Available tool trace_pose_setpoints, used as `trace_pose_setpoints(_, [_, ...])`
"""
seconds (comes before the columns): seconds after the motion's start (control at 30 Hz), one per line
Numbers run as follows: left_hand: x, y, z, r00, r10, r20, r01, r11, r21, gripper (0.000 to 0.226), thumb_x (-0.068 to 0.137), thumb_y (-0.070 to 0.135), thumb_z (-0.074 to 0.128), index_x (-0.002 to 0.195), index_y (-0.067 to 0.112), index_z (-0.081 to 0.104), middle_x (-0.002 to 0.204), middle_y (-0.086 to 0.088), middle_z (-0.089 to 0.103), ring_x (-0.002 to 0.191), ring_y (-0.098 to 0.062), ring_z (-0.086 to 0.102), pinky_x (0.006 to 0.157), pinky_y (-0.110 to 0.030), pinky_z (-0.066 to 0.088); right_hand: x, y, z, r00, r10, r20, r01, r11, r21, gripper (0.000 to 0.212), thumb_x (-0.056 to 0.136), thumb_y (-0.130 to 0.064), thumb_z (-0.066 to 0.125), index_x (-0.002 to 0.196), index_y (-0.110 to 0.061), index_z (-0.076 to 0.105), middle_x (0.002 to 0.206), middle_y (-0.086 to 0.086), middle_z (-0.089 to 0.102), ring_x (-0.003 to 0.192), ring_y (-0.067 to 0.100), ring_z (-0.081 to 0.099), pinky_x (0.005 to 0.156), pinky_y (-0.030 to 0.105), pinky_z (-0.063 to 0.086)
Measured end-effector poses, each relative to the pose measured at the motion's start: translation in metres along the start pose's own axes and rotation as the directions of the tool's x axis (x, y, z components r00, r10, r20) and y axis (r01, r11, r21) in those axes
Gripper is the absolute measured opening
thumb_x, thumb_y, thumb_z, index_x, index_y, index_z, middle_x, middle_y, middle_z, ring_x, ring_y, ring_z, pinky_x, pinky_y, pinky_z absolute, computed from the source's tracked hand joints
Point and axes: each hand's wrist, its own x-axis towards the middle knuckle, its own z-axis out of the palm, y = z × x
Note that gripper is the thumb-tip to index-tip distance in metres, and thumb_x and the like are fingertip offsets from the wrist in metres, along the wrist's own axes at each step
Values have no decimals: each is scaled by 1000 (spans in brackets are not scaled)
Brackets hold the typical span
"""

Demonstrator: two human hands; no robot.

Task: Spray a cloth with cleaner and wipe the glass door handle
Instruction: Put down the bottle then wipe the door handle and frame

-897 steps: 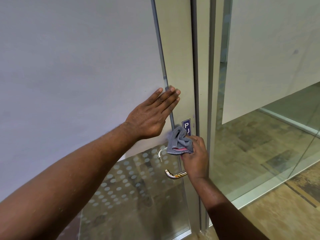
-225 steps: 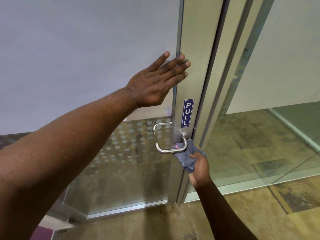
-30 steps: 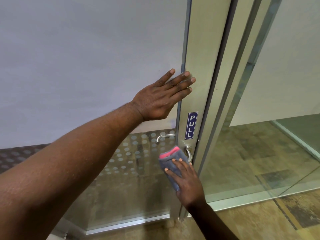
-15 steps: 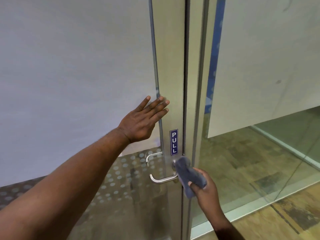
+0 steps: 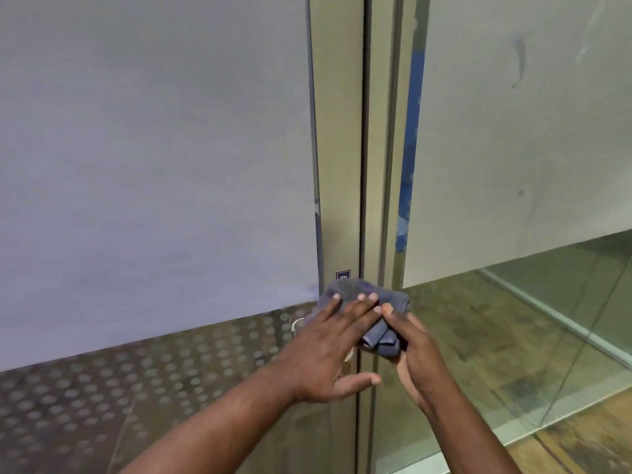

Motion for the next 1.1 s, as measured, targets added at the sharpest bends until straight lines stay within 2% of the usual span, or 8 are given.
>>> trace_pose_setpoints(0.2, [-9, 28, -12, 924, -303, -235, 204, 907, -367, 60, 107, 38, 48, 162, 23, 28, 167, 7, 31, 152, -5, 31, 121, -31, 35, -23, -24, 23, 984, -36, 174, 45, 998, -53, 62, 83, -41, 83, 137, -15, 65, 134, 18, 69, 125, 29, 67, 94, 31, 56])
trace_pose_setpoints(0.3, [-8, 34, -25, 860, -435, -268, 265, 828, -494, 52, 106, 40, 43, 158, 34, 40, 147, 7, 61, 126, -9, 63, 100, -30, 54, -30, -28, 30, 986, -90, 143, 111, 983, -146, 53, 82, -36, 84, 130, -21, 70, 128, 15, 73, 122, 32, 68, 94, 35, 58])
trace_pose_setpoints(0.43, [-4, 40, -42, 704, -643, -302, 225, 605, -764, 33, 105, 39, 45, 125, 25, 67, 110, 15, 73, 106, -5, 69, 86, -32, 60, -38, -35, 30, 988, -139, 66, 148, 972, -181, 42, 82, -26, 80, 124, -25, 73, 120, 12, 77, 112, 30, 74, 87, 32, 60])
trace_pose_setpoints(0.63, [5, 35, -65, 486, -865, -127, 141, 221, -965, 26, 109, 18, 47, 96, 15, 70, 87, 6, 76, 83, -7, 70, 69, -17, 53, -52, -50, 21, 980, -195, -39, 187, 972, -145, 53, 69, -31, 92, 116, -16, 76, 115, 16, 77, 104, 30, 75, 81, 32, 60])
trace_pose_setpoints(0.7, [4, 41, -68, 531, -845, -64, 153, 170, -973, 28, 109, 22, 48, 96, 13, 71, 87, 3, 77, 84, -10, 70, 68, -17, 54, -57, -53, 24, 972, -221, -81, 206, 965, -166, 61, 63, -41, 97, 116, -17, 77, 117, 15, 77, 109, 32, 74, 86, 38, 59])
trace_pose_setpoints(0.83, [0, 71, -65, 757, -653, 35, 218, 202, -955, 18, 99, 43, 61, 100, 31, 73, 91, 11, 77, 86, -1, 71, 71, -17, 54, -70, -55, 31, 939, -309, -147, 254, 917, -306, 47, 71, -36, 93, 113, -21, 78, 114, 6, 80, 106, 25, 76, 87, 34, 62])
trace_pose_setpoints(0.9, [1, 85, -57, 819, -566, 95, 280, 249, -927, 38, 84, 49, 76, 116, 29, 68, 107, 12, 77, 100, -4, 73, 83, -21, 58, -78, -57, 34, 931, -322, -171, 250, 905, -343, 46, 71, -34, 92, 111, -16, 77, 108, 6, 81, 101, 24, 77, 81, 29, 62])
trace_pose_setpoints(1.1, [8, 96, -45, 749, -659, 62, 253, 198, -947, 28, 81, 14, 77, 108, 20, 73, 101, 3, 80, 96, -12, 75, 90, -33, 58, -108, -75, 25, 929, -250, -274, 187, 954, -233, 44, 69, -26, 81, 103, -1, 73, 94, 14, 80, 86, 27, 73, 73, 32, 63])
